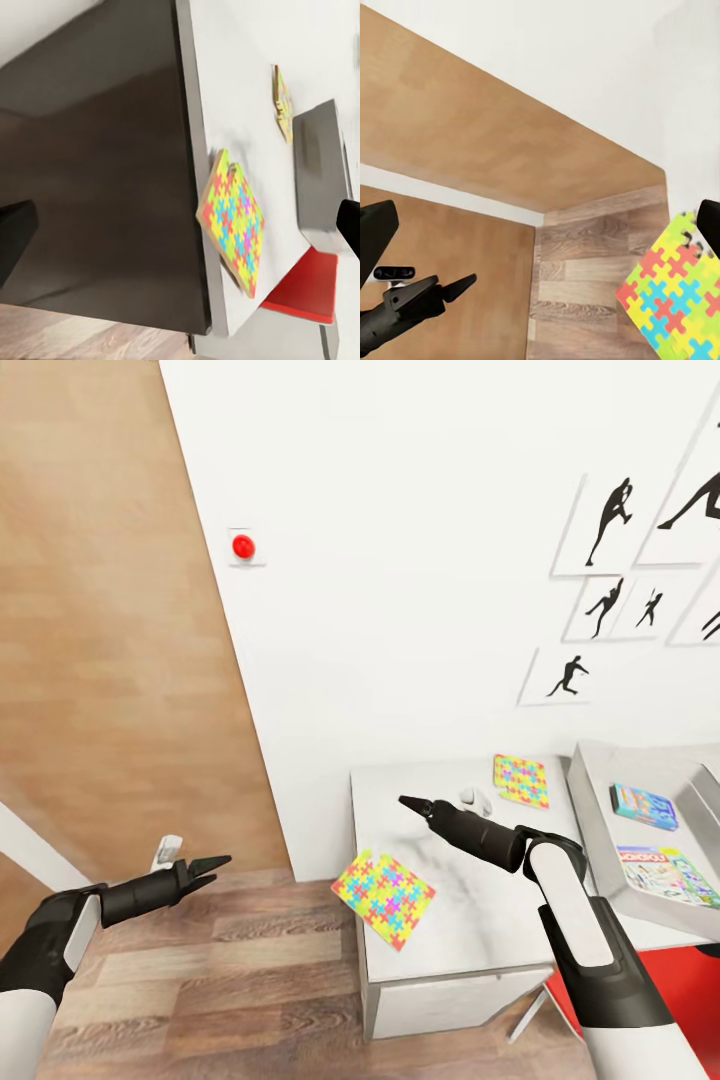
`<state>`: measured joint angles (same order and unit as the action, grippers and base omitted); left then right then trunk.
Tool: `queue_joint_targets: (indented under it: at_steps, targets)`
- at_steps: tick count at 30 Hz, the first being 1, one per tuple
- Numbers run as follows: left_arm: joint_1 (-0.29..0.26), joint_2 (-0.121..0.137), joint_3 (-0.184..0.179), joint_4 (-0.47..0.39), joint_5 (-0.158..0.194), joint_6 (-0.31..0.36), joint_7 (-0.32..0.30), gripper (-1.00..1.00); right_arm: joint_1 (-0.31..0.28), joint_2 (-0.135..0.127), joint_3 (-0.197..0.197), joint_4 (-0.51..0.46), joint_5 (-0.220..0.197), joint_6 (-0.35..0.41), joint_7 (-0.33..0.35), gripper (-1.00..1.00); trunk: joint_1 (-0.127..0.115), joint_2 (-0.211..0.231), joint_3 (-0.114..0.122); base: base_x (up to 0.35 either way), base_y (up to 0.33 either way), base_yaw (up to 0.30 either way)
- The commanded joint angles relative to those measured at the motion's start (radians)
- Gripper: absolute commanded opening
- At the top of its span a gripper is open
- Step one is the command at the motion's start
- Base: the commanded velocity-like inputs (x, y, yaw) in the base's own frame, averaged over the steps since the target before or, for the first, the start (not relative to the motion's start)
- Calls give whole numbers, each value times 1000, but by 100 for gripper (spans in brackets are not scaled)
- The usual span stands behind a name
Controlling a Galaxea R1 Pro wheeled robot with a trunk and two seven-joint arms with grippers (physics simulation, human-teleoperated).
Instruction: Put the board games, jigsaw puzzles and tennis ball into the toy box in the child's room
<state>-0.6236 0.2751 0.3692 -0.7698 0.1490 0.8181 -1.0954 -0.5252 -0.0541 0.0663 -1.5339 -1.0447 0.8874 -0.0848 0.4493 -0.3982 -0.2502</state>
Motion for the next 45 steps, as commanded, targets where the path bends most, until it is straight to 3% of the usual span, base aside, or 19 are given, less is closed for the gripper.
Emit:
queue_joint_targets:
  at_steps: [1, 18, 23, 26, 29, 36, 45]
  targets:
    - [-1, 0, 1, 0, 3, 6, -5, 100, -1, -1, 1, -1, -9, 1, -8, 100, 1, -2, 0, 39, 4, 0]
    - [-1, -11, 0, 0, 3, 13, -10, 100, -1, -1, 1, 0, -11, 3, -5, 100, 1, -2, 17, 64, 22, 0]
    - [-1, -52, -1, 5, 1, 19, 3, 100, -1, -1, 0, 0, -11, 4, -5, 100, 1, -2, 17, 2, 1, 0]
    - [-1, -64, -1, 8, 0, 23, 1, 100, -1, -2, 0, -1, -11, 6, -4, 100, 1, -2, 17, 0, 0, 0]
    - [-1, -67, -2, 9, 0, 44, -2, 100, -1, -2, 0, -1, -11, 6, -3, 100, 8, -16, 11, 0, 0, 0]
    - [-1, -70, -4, 19, -1, 180, -10, 100, -1, -3, 0, -4, -12, 8, -3, 100, 8, -16, 11, 0, 0, 0]
    - [-1, -83, -62, 21, 1, 207, -11, 100, -1, -3, 0, -8, -12, 27, -3, 100, 16, -30, 4, 0, 0, 0]
